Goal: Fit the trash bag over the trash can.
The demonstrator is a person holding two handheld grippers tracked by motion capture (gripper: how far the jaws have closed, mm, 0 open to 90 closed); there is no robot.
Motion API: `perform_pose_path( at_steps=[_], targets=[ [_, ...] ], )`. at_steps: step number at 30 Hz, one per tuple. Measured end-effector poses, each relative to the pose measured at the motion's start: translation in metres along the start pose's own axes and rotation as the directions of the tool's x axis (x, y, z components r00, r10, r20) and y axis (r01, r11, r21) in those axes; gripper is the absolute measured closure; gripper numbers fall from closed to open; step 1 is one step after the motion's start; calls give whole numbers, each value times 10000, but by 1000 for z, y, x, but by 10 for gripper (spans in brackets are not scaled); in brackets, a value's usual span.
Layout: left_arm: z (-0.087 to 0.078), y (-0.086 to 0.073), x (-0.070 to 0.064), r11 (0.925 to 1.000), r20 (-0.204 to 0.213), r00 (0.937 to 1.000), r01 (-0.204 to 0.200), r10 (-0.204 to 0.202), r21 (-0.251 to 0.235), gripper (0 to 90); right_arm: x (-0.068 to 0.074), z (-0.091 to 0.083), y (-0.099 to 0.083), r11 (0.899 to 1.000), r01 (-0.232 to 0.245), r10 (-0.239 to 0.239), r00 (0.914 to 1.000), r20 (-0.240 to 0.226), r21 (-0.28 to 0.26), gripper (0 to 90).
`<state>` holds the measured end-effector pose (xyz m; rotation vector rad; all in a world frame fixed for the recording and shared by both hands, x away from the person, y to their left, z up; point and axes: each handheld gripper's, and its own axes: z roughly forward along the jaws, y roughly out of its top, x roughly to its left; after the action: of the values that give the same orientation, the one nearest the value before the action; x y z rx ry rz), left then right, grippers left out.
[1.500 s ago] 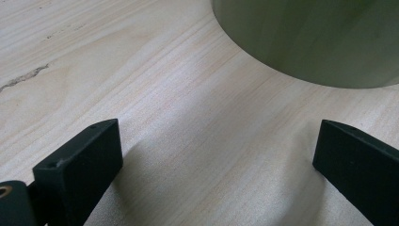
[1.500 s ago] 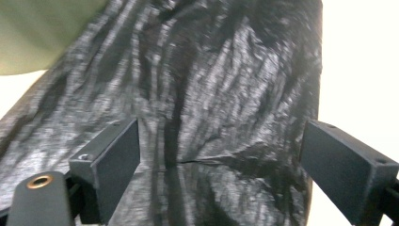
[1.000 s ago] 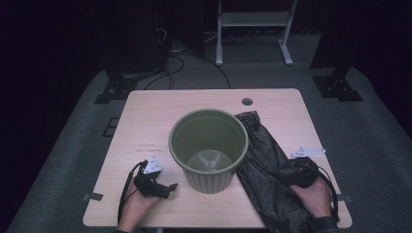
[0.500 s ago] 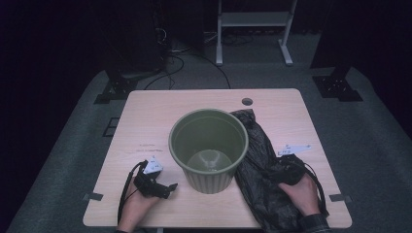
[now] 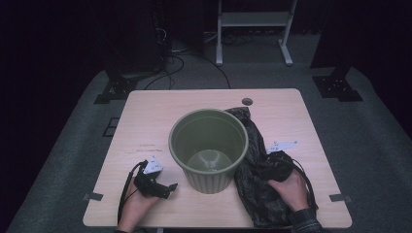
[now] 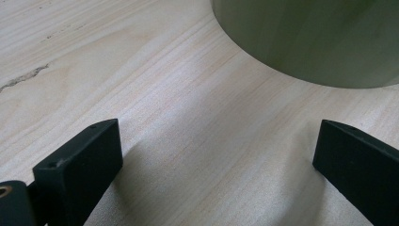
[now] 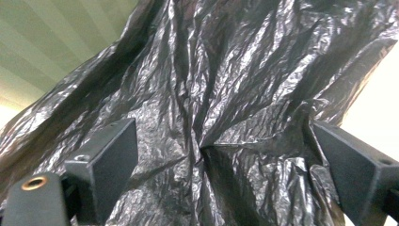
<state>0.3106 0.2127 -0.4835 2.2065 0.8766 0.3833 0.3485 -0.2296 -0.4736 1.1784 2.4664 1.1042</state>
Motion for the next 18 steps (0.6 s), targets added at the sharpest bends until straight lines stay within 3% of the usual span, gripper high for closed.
perform_pose_path(
  at_steps=[18],
  targets=[
    [0, 0, 0, 10000, 2, 10000, -1, 1, 0, 5, 23, 26, 18, 9990, 411, -407, 9989, -249, 158, 106]
  ],
)
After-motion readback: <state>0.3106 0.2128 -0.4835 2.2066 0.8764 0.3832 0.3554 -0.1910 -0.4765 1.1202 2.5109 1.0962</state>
